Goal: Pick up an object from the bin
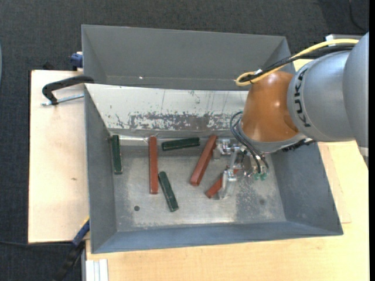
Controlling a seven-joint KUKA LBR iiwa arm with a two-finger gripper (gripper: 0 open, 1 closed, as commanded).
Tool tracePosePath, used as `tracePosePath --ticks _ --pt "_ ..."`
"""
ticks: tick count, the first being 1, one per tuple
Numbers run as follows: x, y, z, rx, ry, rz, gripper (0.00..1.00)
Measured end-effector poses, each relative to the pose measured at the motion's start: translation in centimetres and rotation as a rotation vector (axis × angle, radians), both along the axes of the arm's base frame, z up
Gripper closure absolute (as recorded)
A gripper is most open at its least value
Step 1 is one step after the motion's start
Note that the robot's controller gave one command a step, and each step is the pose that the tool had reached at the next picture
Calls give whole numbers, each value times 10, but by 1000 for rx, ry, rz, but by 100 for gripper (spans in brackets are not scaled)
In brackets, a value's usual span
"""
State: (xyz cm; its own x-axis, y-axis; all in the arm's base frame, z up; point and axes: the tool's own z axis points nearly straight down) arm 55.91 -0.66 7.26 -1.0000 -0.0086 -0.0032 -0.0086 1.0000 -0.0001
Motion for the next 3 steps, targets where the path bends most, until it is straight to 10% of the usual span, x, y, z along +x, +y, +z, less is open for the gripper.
tracePosePath --ticks 1,2,3 --pt "0 0 0 1 1 0 100" --pt "-1 0 0 1 1 0 100" --pt "7 32 188 2 -12 20 100"
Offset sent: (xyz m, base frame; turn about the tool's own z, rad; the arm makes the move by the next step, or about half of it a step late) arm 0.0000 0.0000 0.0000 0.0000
